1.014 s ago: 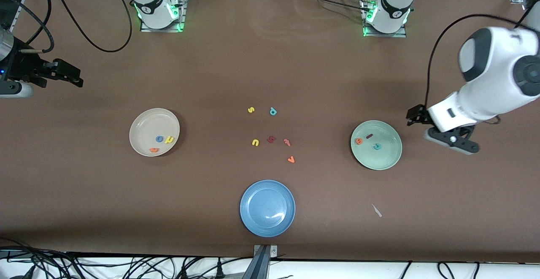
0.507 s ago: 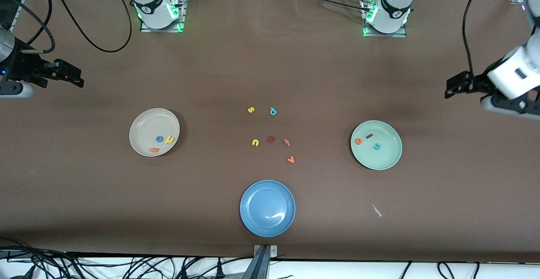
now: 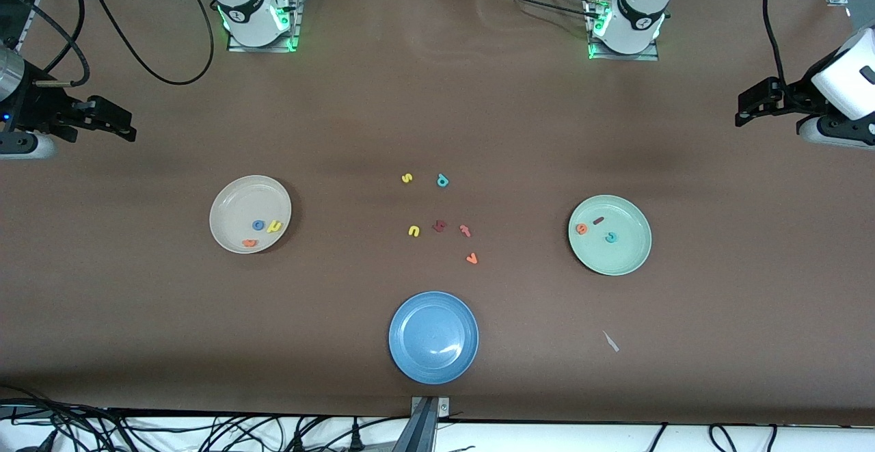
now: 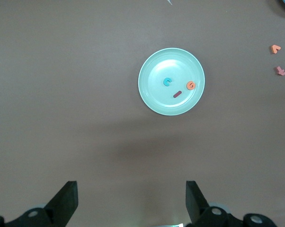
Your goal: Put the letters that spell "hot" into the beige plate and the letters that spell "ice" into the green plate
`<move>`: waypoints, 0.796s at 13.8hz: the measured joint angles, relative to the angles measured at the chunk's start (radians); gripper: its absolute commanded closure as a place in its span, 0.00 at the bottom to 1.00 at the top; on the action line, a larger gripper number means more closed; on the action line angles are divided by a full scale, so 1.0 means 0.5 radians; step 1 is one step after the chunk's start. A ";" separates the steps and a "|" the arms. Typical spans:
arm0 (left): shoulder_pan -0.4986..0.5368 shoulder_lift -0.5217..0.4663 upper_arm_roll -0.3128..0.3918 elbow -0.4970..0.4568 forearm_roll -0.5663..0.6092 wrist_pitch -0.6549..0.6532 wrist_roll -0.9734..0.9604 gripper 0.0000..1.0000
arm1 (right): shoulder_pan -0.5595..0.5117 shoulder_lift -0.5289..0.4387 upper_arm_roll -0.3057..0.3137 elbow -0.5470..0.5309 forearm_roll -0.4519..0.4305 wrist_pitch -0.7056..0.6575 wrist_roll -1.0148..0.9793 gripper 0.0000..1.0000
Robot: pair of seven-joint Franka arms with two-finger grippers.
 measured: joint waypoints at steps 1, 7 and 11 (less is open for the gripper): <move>-0.004 0.003 0.000 0.020 0.000 -0.016 0.000 0.00 | 0.000 0.000 0.000 0.000 0.000 0.000 0.000 0.00; -0.028 0.016 0.005 0.063 0.000 -0.048 -0.006 0.00 | 0.000 0.000 0.000 0.000 0.000 0.000 0.000 0.00; -0.064 0.020 0.028 0.066 0.000 -0.048 -0.006 0.00 | 0.000 0.000 0.000 0.000 0.000 0.000 0.000 0.00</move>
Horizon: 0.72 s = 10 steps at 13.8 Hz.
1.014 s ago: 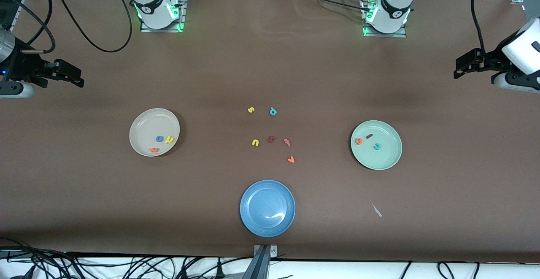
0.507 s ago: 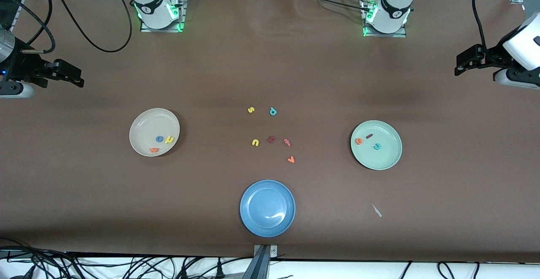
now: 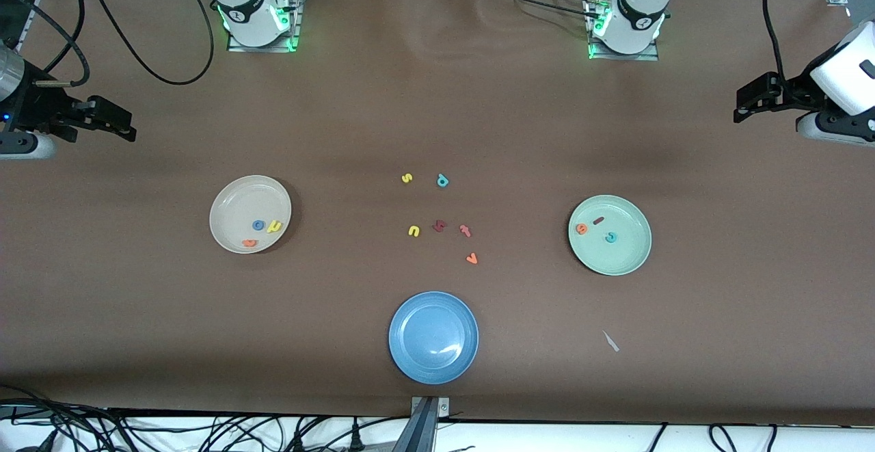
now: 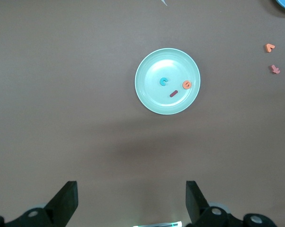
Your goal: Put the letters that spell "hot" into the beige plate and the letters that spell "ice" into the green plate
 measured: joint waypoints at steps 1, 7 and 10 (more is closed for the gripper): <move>-0.038 0.000 0.038 0.001 0.000 0.000 0.000 0.00 | 0.000 0.000 0.000 0.000 0.000 0.000 0.000 0.00; -0.079 0.000 0.103 0.007 0.000 0.000 -0.001 0.00 | 0.000 0.000 0.000 0.000 0.000 0.000 0.000 0.00; -0.077 0.000 0.102 0.008 0.000 0.000 -0.002 0.00 | 0.000 0.000 0.000 0.000 0.000 0.000 0.000 0.00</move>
